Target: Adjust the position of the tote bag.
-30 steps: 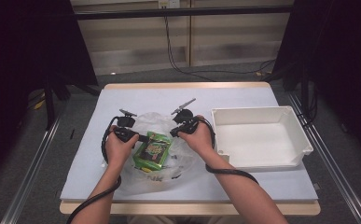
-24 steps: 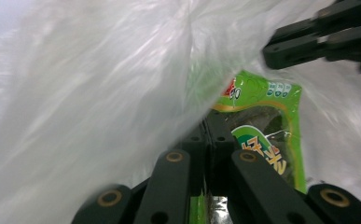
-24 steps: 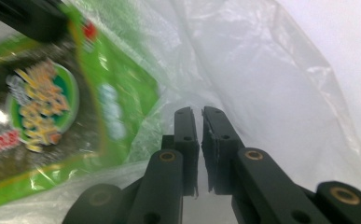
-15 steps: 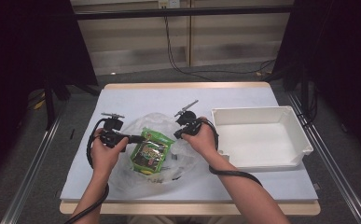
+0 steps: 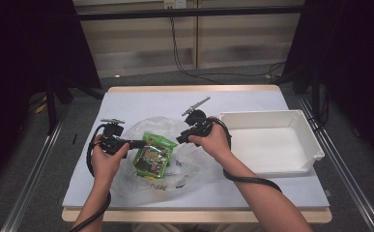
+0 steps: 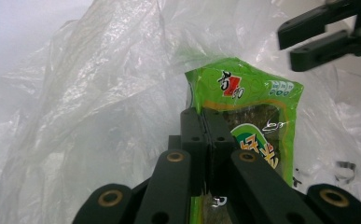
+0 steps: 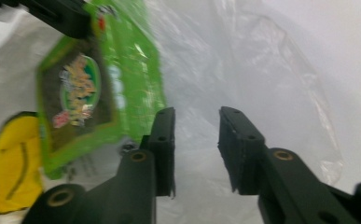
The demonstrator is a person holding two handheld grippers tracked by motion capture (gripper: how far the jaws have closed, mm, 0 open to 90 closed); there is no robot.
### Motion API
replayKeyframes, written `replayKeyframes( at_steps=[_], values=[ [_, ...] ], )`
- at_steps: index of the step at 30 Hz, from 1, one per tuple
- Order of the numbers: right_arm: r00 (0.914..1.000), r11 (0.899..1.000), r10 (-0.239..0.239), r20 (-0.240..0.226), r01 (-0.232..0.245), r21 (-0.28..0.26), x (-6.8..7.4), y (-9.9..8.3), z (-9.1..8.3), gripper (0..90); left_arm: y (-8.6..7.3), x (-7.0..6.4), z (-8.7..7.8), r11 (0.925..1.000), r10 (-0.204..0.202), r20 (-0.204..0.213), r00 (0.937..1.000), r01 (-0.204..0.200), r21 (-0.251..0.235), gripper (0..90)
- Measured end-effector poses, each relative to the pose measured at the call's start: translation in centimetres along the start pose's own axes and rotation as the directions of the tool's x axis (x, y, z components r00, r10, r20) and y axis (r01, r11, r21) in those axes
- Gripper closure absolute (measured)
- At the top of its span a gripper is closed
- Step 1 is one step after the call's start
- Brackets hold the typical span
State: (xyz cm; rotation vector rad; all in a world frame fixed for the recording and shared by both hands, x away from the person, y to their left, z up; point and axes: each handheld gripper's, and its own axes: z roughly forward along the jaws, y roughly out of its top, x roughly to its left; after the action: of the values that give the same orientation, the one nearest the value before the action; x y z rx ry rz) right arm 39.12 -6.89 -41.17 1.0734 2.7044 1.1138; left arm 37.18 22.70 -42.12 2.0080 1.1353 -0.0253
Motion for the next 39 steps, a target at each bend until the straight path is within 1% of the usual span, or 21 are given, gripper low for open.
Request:
replayKeyframes(
  at_steps=[5,6,7,9,12,14,16,19,21,24,28,30,31,32,33,34,35,36,37,38,39],
  values=[
    [0.9973,1.0,0.001,-0.074,-0.001,-0.001,0.6,0.7,0.2,51.4,0.4,-0.4,0.0,0.9998,0.01,0.024,0.9997,-0.009,-0.017,88.9],
    [0.9973,1.0,0.001,-0.074,-0.001,-0.001,0.6,0.7,0.2,51.4,0.4,-0.4,0.0,0.9998,0.01,0.024,0.9997,-0.009,-0.017,88.9],
    [0.9954,1.0,0.01,-0.096,-0.009,0.016,0.8,0.8,0.7,50.0,0.5,-0.6,0.0,0.9998,0.017,0.031,0.9994,-0.017,-0.012,88.9],
    [0.9953,0.999,0.005,-0.097,-0.001,0.043,1.0,0.8,1.3,47.6,0.6,-0.8,0.1,0.9995,0.021,0.052,0.9984,-0.02,-0.023,88.8],
    [0.9922,0.998,0.015,-0.124,-0.008,0.059,1.2,0.8,1.8,47.9,0.7,-1.0,0.1,0.9993,0.022,0.064,0.9977,-0.02,-0.032,88.8],
    [0.9912,0.996,0.005,-0.132,0.007,0.089,1.5,0.9,2.2,56.2,0.8,-1.1,0.2,0.9992,0.032,0.061,0.9977,-0.03,-0.025,88.8],
    [0.9881,0.995,0.018,-0.153,-0.003,0.1,1.5,0.9,2.2,65.6,0.8,-1.2,0.3,0.9993,0.033,0.06,0.9976,-0.032,-0.021,88.8],
    [0.9842,0.993,0.007,-0.177,0.015,0.117,1.7,1.0,2.0,71.7,0.8,-1.3,0.2,0.9989,0.041,0.049,0.998,-0.04,-0.024,88.4],
    [0.9803,0.991,0.003,-0.197,0.023,0.129,1.9,1.1,1.9,73.8,0.7,-1.2,0.2,0.9989,0.042,0.051,0.9978,-0.041,-0.021,88.5],
    [0.9809,0.989,-0.018,-0.194,0.046,0.142,2.2,1.4,1.5,73.9,0.8,-1.3,0.1,0.9986,0.05,0.052,0.9974,-0.049,-0.017,88.8],
    [0.9814,0.988,-0.01,-0.191,0.04,0.151,2.3,1.6,1.1,74.1,1.3,-1.8,-0.2,0.9976,0.067,0.049,0.9966,-0.066,-0.021,88.7],
    [0.983,0.986,-0.001,-0.183,0.031,0.162,2.2,1.8,0.8,76.1,1.3,-2.0,-0.3,0.9981,0.056,0.039,0.9977,-0.055,-0.027,84.1],
    [0.9837,0.986,0.002,-0.18,0.028,0.163,2.1,1.8,0.6,77.0,1.2,-2.0,-0.3,0.9988,0.035,0.041,0.9986,-0.033,-0.036,80.4],
    [0.9837,0.986,0.002,-0.18,0.028,0.163,2.1,1.8,0.6,77.0,1.2,-2.0,-0.3,0.9988,0.035,0.041,0.9986,-0.033,-0.036,71.1],
    [0.9844,0.987,0.001,-0.176,0.028,0.158,2.0,1.8,0.4,77.3,1.0,-1.9,-0.4,0.9994,0.024,0.035,0.9991,-0.023,-0.025,71.1],
    [0.9861,0.988,-0.02,-0.165,0.045,0.149,1.9,1.9,0.0,77.5,0.9,-2.0,-0.4,0.9997,0.019,0.031,0.9993,-0.018,-0.019,58.7],
    [0.9874,0.989,-0.016,-0.157,0.039,0.144,1.9,2.0,-0.2,77.6,0.3,-2.1,-0.5,0.9995,0.029,0.011,0.9995,-0.029,-0.011,55.5],
    [0.9874,0.989,-0.016,-0.157,0.039,0.144,1.9,2.0,-0.2,77.6,0.3,-2.1,-0.5,0.9995,0.029,0.011,0.9995,-0.029,-0.011,49.1],
    [0.9883,0.989,-0.039,-0.147,0.059,0.136,1.7,2.2,-0.7,77.6,-0.2,-2.2,-0.7,0.9998,0.017,-0.006,0.9998,-0.017,-0.011,40.3],
    [0.9883,0.989,-0.039,-0.147,0.059,0.136,1.7,2.2,-0.7,77.6,-0.2,-2.2,-0.7,0.9998,0.017,-0.006,0.9998,-0.017,-0.011,34.3],
    [0.9898,0.99,-0.046,-0.135,0.063,0.123,1.6,2.4,-1.3,77.6,-0.5,-2.2,-0.8,0.9998,0.015,-0.015,0.9998,-0.016,-0.015,31.4]
  ],
)
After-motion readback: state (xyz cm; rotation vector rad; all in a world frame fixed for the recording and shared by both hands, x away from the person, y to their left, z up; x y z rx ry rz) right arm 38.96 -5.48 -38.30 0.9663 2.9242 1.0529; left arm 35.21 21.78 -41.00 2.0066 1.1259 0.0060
